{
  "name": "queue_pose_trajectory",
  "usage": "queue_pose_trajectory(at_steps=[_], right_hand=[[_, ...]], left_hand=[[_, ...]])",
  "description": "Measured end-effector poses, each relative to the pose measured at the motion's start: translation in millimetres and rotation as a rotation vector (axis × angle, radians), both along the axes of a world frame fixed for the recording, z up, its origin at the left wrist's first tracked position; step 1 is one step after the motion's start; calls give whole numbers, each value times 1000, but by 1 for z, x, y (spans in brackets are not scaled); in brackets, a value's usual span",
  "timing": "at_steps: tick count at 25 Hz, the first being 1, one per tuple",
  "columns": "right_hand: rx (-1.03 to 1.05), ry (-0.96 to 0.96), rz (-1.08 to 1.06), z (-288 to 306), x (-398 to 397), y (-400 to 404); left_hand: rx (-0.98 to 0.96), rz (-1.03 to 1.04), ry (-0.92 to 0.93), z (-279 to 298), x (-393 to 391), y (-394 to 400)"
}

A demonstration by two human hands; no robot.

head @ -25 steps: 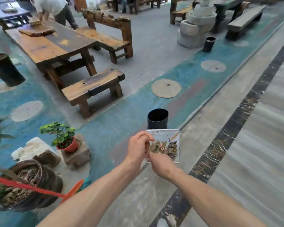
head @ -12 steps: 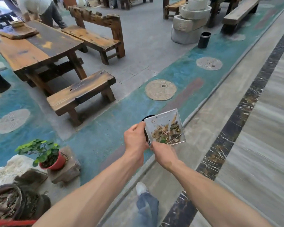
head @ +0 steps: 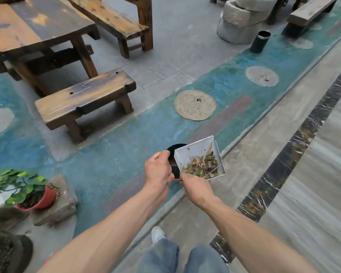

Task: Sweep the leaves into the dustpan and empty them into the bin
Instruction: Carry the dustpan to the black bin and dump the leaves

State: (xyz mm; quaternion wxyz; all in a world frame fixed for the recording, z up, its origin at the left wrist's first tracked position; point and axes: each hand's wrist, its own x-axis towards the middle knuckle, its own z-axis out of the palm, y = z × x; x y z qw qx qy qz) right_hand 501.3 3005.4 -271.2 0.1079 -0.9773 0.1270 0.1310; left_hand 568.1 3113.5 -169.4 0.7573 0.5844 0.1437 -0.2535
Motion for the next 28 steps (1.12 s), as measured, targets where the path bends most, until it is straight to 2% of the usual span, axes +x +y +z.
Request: queue_pose_trajectory(at_steps=[12,17,28], right_hand=[[-46,70,327,-26,95,-71],[-82,143,462,-44,115,-78],[-131,244,588,-75,138,-55]], left_hand=[[-192,389,210,-50,86,-26],[-249,510,288,-90,89,-15],[-319,688,449,-146,87,27]])
